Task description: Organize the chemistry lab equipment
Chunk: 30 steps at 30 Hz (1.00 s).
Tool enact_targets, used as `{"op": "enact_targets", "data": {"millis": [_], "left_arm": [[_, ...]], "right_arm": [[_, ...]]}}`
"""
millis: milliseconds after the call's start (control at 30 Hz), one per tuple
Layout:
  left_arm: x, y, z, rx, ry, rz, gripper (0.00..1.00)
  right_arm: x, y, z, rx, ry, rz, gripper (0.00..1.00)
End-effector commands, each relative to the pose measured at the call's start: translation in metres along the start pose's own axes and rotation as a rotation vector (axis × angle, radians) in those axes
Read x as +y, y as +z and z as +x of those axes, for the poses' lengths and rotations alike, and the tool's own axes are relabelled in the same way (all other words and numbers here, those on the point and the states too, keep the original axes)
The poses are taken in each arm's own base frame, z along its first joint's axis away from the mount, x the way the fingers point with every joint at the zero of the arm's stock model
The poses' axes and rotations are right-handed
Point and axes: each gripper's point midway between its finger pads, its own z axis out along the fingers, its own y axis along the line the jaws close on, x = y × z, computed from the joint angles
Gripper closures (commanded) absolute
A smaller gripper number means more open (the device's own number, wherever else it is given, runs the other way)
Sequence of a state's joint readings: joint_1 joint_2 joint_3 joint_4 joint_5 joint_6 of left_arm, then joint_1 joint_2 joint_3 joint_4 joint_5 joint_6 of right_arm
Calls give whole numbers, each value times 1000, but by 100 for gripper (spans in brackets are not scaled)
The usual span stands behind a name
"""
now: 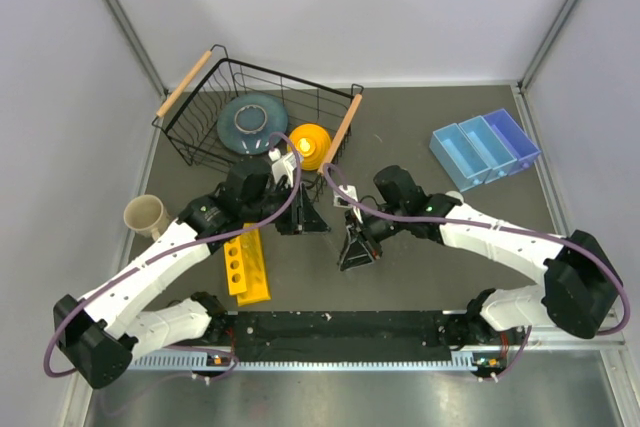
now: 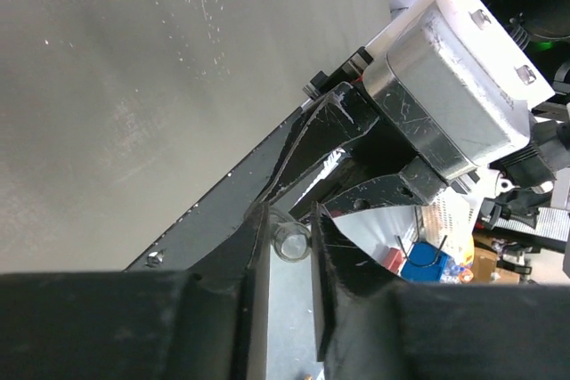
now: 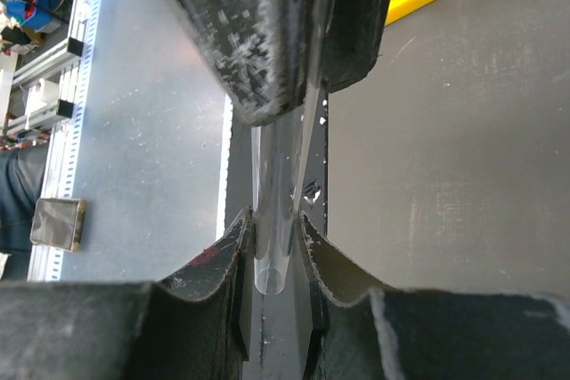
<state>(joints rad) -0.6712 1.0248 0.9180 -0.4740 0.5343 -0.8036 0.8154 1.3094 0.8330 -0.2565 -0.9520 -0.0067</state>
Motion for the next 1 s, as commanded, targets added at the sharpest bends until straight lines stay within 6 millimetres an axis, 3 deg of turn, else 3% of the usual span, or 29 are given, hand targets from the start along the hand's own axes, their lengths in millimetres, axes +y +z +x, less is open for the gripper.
{"op": "enact_targets", "data": {"millis": [0,167,200,267,300,400,500,700,833,967], "left_arm": [[-19,-6,-4,-18,27,84,87],[-7,-12,3,-10,39,27,94],[-4,-15,5,-11,44,5,94],[10,-22,11,-6,47,-73,94],[12,-27,12,-15,54,-90,94],[25,-42,20,-22,65,-171,95],[35,-56,27,-25,99,-229,95],[73,-98,37,-32,120,-494,95],[85,-128,30,-109,148,-627,95],[88,-145,25,-171,165,-677,96]], "right_arm": [[5,1,-20,-29,-88,-15,89],[2,-1,-22,-28,-97,7,83],[2,-1,-21,-25,-116,9,70],[1,-4,-21,-11,-131,24,56],[0,-5,-21,-5,-161,28,43],[1,-12,-22,10,-203,32,25],[-1,-23,-26,-8,-225,23,16],[-10,-45,-32,-69,-224,58,13],[-14,-55,-35,-95,-221,84,13],[-17,-58,-35,-108,-222,96,12]]}}
